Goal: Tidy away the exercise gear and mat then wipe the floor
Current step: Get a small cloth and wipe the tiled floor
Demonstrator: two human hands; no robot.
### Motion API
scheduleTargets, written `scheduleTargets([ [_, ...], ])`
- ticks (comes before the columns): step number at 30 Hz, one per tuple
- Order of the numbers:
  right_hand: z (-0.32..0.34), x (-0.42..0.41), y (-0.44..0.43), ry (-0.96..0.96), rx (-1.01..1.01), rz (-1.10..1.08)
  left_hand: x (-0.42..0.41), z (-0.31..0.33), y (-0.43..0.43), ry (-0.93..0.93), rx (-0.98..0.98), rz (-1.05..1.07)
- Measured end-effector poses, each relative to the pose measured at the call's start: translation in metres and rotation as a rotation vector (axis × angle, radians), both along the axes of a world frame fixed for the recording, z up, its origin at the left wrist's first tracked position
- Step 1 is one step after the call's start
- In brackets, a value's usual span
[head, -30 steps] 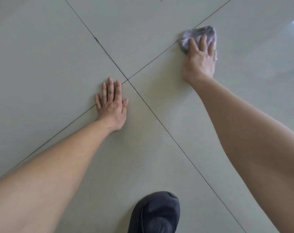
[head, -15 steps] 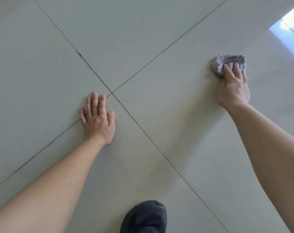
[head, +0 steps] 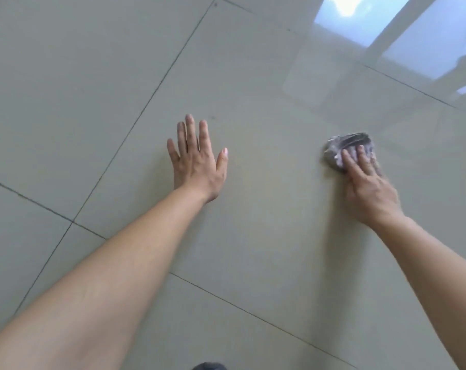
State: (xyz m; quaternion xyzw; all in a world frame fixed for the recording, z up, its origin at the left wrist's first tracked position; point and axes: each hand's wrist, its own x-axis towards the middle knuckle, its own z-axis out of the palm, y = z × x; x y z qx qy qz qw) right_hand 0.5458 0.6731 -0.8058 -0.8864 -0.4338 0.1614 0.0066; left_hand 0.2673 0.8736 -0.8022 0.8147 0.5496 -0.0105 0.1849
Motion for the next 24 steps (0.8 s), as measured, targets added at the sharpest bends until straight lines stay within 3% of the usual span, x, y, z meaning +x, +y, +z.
scheduleTargets([
  [3,0.005,0.037,-0.037,0.024,-0.082,-0.466,0.038,-0.007,0.005,0.037,-0.038,-0.043],
  [5,-0.005,0.021,-0.047,-0.004,-0.058,-0.549,0.058,-0.015,0.005,0.065,-0.091,0.01],
  [10,-0.01,-0.034,-0.036,-0.005,-0.032,-0.507,0.073,-0.019,0.003,0.199,-0.111,0.014],
  [14,0.006,-0.075,-0.011,0.121,-0.076,-0.287,0.074,-0.011,0.008,0.251,-0.218,-0.005],
  [18,0.016,-0.061,-0.016,0.193,-0.199,-0.152,0.078,0.001,0.014,0.344,-0.395,-0.009],
  [24,0.018,-0.029,-0.023,0.236,-0.167,-0.088,0.087,0.017,0.02,0.414,-0.47,0.005],
])
